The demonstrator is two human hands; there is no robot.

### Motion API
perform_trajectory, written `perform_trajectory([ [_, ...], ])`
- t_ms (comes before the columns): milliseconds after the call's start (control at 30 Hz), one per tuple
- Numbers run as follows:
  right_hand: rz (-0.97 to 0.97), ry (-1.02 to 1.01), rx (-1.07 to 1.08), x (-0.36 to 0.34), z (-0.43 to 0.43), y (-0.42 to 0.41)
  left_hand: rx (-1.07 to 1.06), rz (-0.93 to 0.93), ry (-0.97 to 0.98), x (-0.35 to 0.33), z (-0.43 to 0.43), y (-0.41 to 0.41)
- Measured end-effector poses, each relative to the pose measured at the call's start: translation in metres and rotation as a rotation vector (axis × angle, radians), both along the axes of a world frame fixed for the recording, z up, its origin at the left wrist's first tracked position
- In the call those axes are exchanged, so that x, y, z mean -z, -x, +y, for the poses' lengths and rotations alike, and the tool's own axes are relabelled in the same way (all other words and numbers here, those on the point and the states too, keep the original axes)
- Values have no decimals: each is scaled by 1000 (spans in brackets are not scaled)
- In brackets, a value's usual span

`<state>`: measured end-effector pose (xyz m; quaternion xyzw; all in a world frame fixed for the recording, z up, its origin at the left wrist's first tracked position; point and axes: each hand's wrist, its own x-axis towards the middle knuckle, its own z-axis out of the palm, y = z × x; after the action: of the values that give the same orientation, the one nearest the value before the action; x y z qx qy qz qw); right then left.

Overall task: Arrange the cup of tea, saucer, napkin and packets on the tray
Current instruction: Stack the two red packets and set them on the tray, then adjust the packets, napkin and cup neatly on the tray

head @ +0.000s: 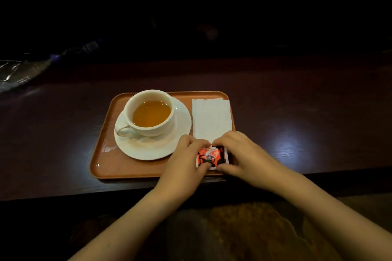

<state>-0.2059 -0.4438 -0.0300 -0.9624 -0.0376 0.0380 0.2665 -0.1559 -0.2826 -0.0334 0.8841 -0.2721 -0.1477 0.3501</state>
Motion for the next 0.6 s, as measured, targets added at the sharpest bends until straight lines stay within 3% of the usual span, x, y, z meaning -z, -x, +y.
perform_trajectory([
  [233,-52,37,19,1,-1,4,101,-162,-157,-1,5,1],
  [400,-127,-31,165,-3,-16,-2,64,-300,-168,-18,1,0],
  [600,-165,205,172,4,-28,-35,45,-440,-249,-20,-32,-29],
])
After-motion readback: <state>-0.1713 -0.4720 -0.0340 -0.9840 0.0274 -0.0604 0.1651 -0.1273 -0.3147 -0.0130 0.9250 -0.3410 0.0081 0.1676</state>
